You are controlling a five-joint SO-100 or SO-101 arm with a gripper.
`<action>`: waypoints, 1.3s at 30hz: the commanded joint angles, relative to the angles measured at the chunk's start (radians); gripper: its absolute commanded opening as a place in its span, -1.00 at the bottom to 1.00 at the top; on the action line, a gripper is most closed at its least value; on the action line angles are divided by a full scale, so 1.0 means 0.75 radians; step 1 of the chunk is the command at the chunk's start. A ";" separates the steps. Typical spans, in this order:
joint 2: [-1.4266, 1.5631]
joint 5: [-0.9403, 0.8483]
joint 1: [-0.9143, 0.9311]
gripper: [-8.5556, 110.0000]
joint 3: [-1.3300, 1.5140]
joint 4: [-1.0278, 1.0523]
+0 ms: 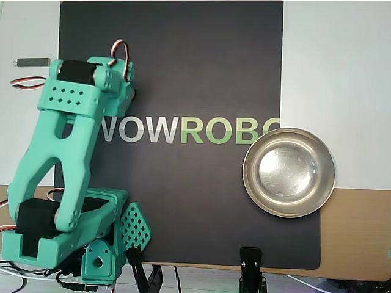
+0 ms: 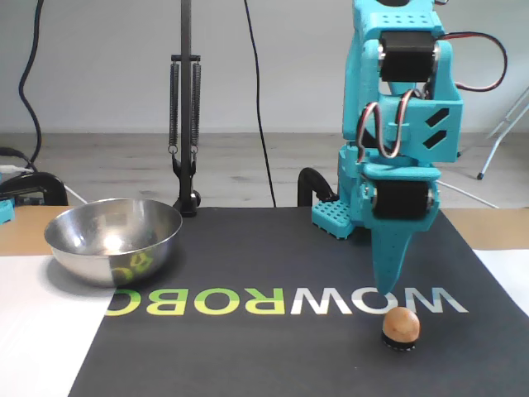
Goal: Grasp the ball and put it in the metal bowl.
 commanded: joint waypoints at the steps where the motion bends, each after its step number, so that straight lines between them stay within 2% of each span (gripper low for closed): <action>1: 0.061 -0.006 -0.010 -0.56 -0.010 -0.012; 33: 0.061 -0.004 -0.031 -0.56 -0.010 -0.012; 37: 0.061 0.000 -0.022 -0.37 -0.010 -0.012; 39: 0.061 -0.002 -0.022 -0.34 -0.010 -0.012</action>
